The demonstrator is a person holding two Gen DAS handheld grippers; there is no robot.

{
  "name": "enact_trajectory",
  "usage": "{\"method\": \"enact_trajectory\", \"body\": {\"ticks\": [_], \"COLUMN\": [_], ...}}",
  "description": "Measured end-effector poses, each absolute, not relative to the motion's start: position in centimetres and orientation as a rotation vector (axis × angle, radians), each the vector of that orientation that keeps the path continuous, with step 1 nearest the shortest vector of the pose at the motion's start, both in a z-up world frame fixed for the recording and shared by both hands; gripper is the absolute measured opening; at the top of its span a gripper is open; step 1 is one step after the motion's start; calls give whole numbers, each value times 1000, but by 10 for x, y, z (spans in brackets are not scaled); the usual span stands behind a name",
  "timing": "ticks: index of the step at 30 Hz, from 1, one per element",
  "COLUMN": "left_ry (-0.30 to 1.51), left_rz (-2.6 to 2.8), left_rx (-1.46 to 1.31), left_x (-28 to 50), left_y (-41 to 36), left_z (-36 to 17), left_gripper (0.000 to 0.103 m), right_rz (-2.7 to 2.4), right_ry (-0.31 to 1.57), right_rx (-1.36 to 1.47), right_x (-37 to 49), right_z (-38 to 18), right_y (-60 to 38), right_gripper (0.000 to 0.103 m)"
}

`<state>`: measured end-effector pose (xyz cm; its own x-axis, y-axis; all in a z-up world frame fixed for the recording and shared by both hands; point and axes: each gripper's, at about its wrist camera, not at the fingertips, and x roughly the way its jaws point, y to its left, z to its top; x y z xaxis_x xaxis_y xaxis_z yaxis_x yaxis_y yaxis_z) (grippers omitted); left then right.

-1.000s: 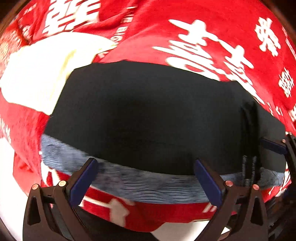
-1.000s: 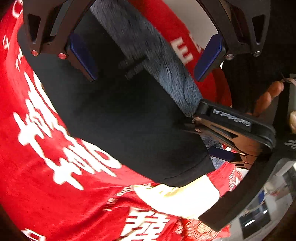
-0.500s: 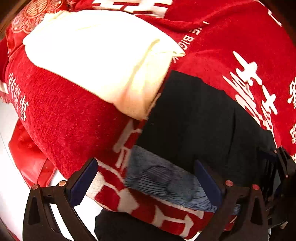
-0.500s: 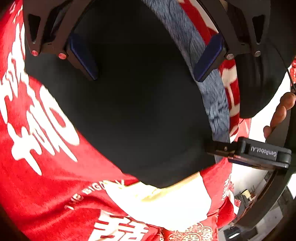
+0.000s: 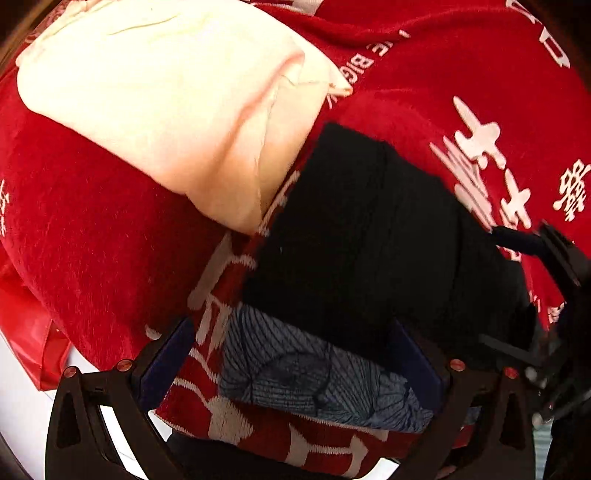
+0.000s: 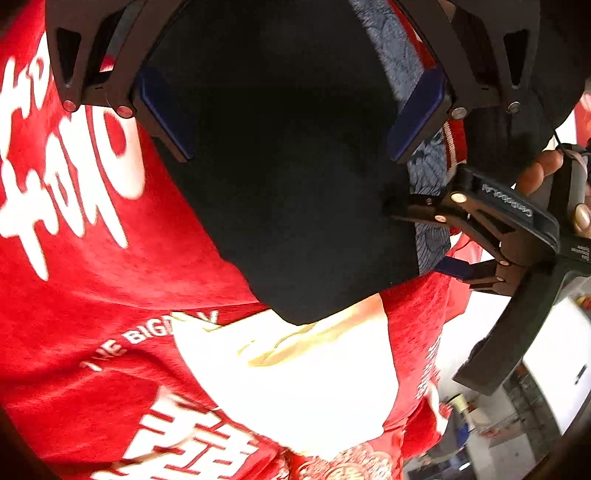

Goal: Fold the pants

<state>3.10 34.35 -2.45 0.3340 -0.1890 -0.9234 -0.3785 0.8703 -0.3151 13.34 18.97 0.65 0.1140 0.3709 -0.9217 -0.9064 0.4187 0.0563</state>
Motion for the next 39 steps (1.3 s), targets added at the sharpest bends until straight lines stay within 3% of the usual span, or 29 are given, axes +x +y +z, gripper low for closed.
{"method": "enact_trajectory", "body": {"ticks": [13, 15, 17, 20, 28, 33, 37, 38, 39], "left_ry": [1227, 1224, 1210, 1181, 1102, 1089, 1179, 1191, 1198], "left_rz": [99, 93, 80, 53, -111, -317, -468, -459, -440], "left_rx": [-481, -470, -461, -446, -418, -412, -368, -335, -297], "left_x": [22, 22, 21, 18, 19, 43, 71, 76, 77], "left_y": [346, 346, 346, 349, 356, 350, 324, 317, 312], "left_z": [-22, -21, -18, -10, 10, 13, -4, -6, -7], "left_gripper": [103, 103, 103, 103, 103, 103, 103, 100, 83], "right_rz": [1288, 1294, 1297, 1321, 1370, 1392, 1380, 1370, 1359], "right_ry": [1268, 1259, 1235, 1146, 910, 901, 940, 948, 960], "right_rx": [-662, -649, -646, -634, -662, -656, -639, -633, -625], "right_x": [190, 188, 184, 172, 120, 119, 132, 135, 139], "right_z": [-39, -36, -27, -2, 59, 64, 56, 55, 52], "right_y": [277, 280, 272, 256, 224, 213, 222, 224, 225], "right_gripper": [103, 91, 60, 41, 37, 37, 37, 37, 37]}}
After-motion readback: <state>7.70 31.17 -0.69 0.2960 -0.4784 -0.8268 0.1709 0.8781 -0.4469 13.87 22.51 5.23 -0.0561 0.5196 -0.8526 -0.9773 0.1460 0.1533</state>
